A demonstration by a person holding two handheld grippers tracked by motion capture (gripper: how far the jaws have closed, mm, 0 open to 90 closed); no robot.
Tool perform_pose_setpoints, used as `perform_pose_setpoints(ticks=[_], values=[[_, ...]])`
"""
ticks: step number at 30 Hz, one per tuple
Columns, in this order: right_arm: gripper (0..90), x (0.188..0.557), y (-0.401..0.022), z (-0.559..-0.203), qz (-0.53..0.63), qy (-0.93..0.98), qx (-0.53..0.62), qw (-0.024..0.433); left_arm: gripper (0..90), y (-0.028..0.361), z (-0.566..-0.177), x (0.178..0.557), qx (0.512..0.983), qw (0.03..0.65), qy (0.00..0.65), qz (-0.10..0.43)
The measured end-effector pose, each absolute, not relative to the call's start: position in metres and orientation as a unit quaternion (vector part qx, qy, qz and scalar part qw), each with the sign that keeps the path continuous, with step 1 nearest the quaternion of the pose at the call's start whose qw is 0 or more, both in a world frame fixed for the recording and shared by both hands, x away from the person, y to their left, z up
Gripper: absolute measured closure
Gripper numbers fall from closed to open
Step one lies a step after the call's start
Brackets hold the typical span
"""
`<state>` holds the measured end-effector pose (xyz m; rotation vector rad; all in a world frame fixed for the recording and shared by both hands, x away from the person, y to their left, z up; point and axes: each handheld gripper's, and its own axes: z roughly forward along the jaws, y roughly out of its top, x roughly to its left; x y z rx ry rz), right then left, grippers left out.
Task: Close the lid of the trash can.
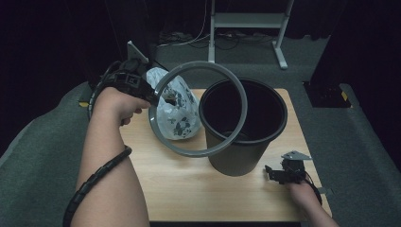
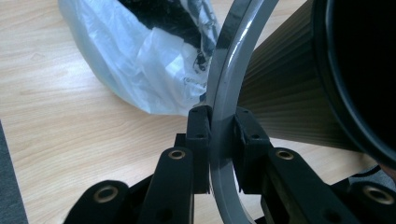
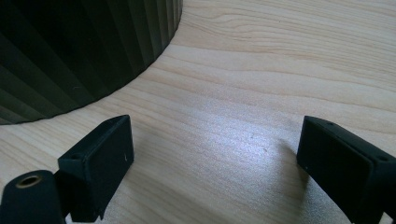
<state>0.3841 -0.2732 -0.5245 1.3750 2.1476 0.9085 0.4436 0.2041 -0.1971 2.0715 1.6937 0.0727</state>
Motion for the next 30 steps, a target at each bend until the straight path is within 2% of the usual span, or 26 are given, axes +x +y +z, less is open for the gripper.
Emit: perform_pose_setpoints(ticks=[30], values=[[10.8, 0.384, -0.273, -0.525, 0.328, 0.775, 0.496, 0.216, 78.1, 0.133, -0.188, 0.473, 0.781, 0.218, 0.584, 0.028]])
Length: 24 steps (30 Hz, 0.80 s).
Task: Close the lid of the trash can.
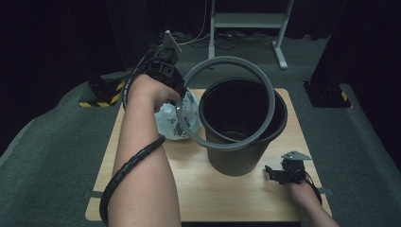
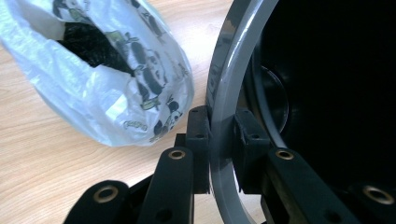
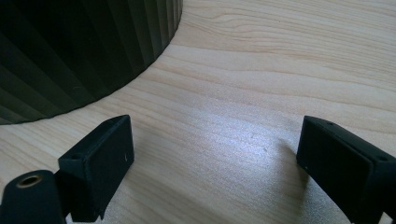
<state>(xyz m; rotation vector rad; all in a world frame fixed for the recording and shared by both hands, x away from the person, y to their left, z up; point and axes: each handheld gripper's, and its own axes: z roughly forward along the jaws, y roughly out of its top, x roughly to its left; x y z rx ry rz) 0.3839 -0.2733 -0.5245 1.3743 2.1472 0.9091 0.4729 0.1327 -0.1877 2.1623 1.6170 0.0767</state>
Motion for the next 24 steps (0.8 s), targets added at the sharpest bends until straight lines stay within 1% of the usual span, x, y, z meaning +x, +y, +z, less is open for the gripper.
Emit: perform_pose_setpoints(ticks=[9, 24], values=[[10.9, 0.384, -0.273, -0.525, 0.329, 0.775, 0.495, 0.215, 78.2, 0.113, -0.181, 0.482, 0.79, 0.215, 0.573, 0.035], [11.0, 0.383, -0.274, -0.524, 0.33, 0.776, 0.493, 0.212, 78.1, 0.088, -0.186, 0.497, 0.798, 0.221, 0.56, 0.02]])
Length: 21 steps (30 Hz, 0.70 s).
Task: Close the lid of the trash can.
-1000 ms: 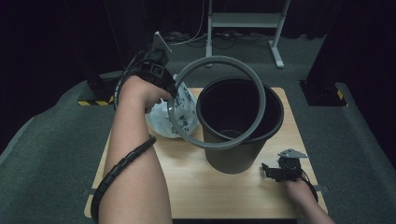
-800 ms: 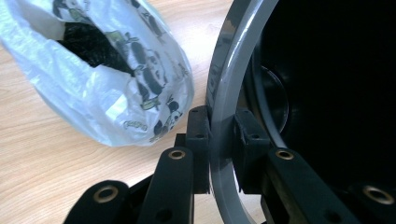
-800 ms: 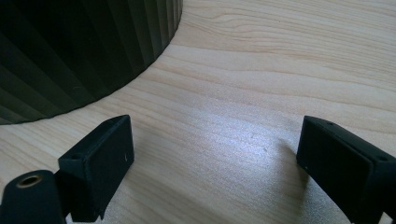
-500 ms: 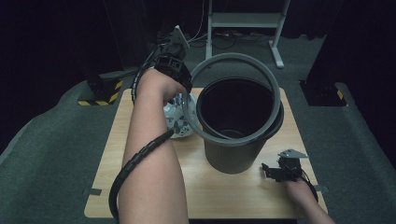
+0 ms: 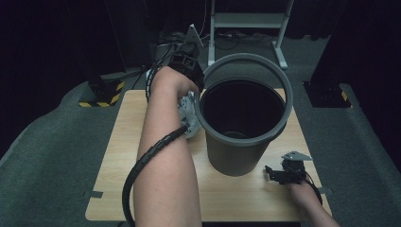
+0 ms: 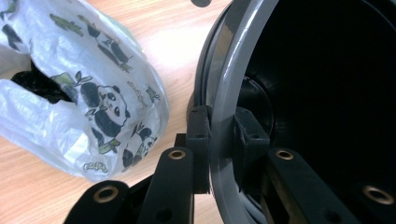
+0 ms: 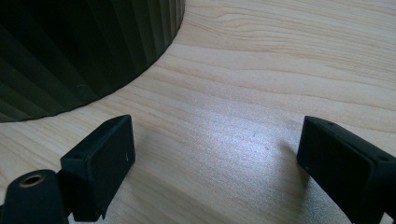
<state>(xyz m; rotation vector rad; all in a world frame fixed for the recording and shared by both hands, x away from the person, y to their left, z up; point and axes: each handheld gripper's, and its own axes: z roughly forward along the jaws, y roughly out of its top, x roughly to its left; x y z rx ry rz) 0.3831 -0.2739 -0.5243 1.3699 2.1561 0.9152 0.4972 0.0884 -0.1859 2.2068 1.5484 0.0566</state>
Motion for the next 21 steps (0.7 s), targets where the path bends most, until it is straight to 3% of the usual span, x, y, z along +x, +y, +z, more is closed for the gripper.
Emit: perform_pose_setpoints(ticks=[21], values=[[11.1, 0.3833, -0.2742, -0.5244, 0.331, 0.777, 0.492, 0.212, 78.1, 0.0798, -0.1927, 0.5039, 0.8, 0.201, 0.564, 0.037]])
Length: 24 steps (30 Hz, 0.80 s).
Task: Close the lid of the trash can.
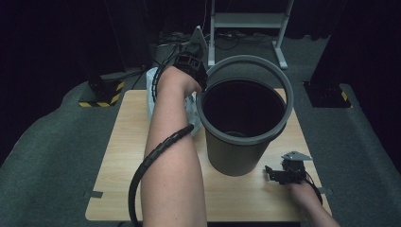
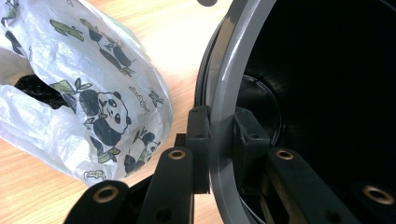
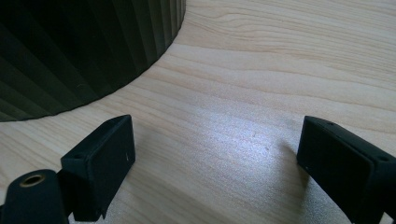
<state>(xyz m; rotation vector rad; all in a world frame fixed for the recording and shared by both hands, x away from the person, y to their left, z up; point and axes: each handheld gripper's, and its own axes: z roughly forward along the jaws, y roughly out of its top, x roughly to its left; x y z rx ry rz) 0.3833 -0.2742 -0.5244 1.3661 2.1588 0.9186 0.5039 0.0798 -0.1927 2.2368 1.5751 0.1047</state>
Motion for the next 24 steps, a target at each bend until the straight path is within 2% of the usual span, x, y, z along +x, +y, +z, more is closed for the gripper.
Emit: perform_pose_setpoints(ticks=[24], values=[[11.1, 0.384, -0.274, -0.524, 0.331, 0.778, 0.49, 0.212, 77.1, 0.07, -0.216, 0.51, 0.802, 0.183, 0.567, 0.046]])
